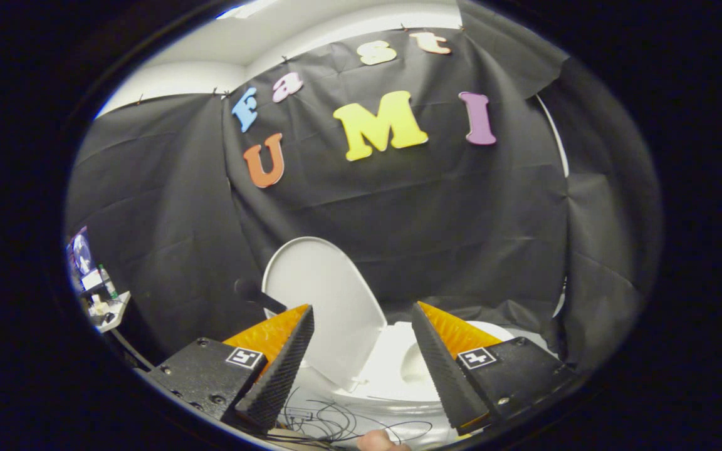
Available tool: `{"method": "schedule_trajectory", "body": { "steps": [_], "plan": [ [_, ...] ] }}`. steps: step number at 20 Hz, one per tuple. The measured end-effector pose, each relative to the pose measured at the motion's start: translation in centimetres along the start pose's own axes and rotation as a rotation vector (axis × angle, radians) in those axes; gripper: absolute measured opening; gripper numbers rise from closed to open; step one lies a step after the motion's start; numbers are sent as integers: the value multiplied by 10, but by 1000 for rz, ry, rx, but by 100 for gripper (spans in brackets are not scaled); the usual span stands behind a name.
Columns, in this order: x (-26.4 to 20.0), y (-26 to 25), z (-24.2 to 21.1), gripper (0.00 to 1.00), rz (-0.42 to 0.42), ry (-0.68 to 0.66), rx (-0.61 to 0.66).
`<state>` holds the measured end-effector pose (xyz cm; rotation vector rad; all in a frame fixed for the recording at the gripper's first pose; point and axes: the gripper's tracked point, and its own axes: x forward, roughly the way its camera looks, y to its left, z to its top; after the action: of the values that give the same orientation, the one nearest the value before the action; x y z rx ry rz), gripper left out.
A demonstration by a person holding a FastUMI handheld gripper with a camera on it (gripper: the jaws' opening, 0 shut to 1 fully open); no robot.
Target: Open the toilet lid.
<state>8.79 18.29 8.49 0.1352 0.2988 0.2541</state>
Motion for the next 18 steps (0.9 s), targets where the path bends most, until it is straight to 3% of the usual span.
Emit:
{"method": "schedule_trajectory", "body": {
  "steps": [8, 18],
  "plan": [
    [-50, -98, -17, 98, -131, -101, -9],
    [-100, -158, -40, 99, -199, -249, -91]
  ]
}}
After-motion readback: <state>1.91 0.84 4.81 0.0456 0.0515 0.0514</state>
